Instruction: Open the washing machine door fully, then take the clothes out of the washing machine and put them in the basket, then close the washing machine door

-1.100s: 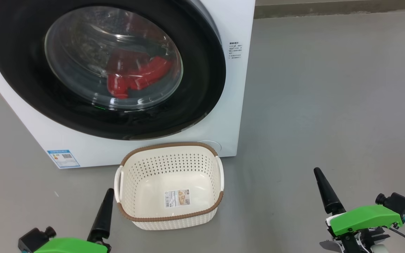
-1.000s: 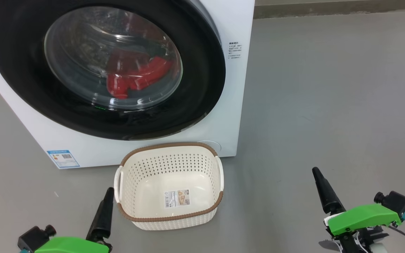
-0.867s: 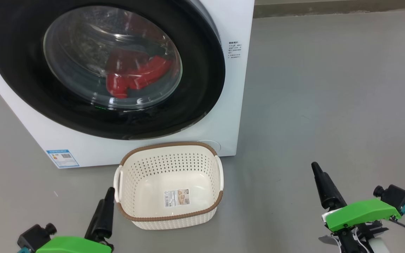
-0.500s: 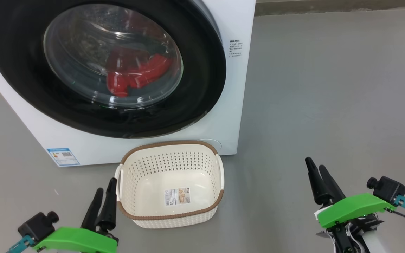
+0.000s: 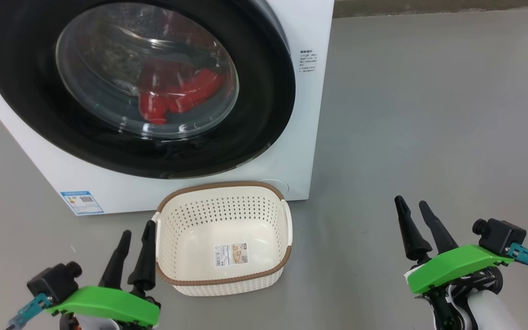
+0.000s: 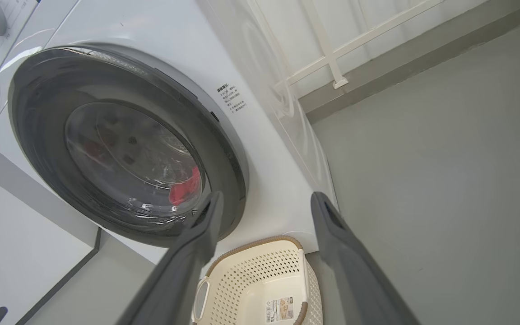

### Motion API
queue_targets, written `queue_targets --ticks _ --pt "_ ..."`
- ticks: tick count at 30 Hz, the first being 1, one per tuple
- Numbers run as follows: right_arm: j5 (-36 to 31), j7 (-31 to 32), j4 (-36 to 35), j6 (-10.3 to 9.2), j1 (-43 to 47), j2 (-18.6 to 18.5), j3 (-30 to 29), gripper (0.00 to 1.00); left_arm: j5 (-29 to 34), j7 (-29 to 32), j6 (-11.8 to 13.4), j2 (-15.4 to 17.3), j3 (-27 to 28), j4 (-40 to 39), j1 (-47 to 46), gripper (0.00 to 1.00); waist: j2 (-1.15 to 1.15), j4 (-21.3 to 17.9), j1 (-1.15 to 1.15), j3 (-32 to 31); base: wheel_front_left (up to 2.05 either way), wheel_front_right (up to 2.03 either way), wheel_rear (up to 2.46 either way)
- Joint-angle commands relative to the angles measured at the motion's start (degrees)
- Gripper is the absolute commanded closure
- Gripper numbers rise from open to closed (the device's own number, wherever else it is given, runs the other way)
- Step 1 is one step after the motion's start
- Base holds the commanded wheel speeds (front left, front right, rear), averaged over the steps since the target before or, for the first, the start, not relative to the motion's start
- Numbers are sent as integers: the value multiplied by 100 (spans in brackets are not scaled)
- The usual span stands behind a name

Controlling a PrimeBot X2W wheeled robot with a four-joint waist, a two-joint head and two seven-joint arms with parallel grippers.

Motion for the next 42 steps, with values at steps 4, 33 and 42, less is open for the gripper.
queue_targets --ticks 4,33,42 --pt "-482 -137 -177 2 -381 -55 79 0 416 -136 7 59 156 -172 -334 0 0 -18 -1 9 0 0 0" --pt "-2540 -608 -316 3 -739 -105 207 0 2246 -609 76 55 170 -280 -735 0 0 -19 0 183 0 0 0" --pt "-3174 -777 -252 3 -898 -122 310 0 2854 -778 131 64 148 -307 -851 0 0 -43 0 179 0 0 0"
